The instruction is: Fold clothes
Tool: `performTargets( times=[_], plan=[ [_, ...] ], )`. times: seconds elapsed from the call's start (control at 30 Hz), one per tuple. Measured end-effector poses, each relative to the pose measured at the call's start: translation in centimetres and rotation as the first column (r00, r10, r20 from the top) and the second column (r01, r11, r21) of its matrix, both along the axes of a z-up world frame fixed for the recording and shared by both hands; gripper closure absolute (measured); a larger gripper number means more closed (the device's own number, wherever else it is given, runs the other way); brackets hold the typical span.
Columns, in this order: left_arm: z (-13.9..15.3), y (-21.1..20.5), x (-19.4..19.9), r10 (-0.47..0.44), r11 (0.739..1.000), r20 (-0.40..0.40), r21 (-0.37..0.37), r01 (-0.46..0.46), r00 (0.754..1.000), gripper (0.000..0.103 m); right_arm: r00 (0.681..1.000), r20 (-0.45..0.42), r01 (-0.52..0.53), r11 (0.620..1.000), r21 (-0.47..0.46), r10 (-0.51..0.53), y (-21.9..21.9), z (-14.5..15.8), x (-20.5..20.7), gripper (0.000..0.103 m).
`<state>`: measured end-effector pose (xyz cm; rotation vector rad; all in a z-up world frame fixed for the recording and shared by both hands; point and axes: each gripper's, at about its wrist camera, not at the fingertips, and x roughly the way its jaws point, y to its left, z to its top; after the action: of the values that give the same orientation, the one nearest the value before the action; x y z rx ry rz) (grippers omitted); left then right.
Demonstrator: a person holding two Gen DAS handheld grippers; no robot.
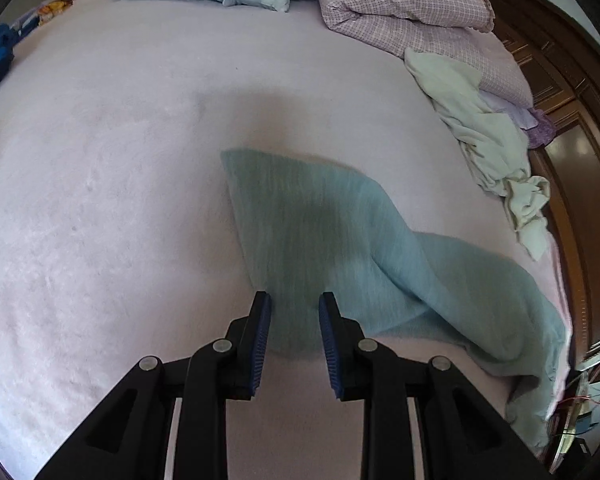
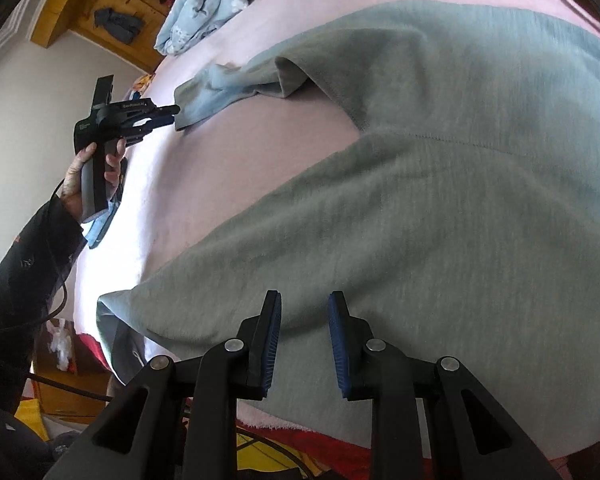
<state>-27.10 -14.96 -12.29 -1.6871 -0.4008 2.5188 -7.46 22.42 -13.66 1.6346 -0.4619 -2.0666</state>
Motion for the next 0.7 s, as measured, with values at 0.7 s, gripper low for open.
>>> performTargets(
  times=[0.7],
  plan=[
    [-0.4,1.4,0.4,-0.083,0.996,-0.042,-0.038,0.081,0.996,0.098,0.999,0.029,0.013,1.000,0.020,-0.014,0.2,0.1,0.0,0.078]
  ],
)
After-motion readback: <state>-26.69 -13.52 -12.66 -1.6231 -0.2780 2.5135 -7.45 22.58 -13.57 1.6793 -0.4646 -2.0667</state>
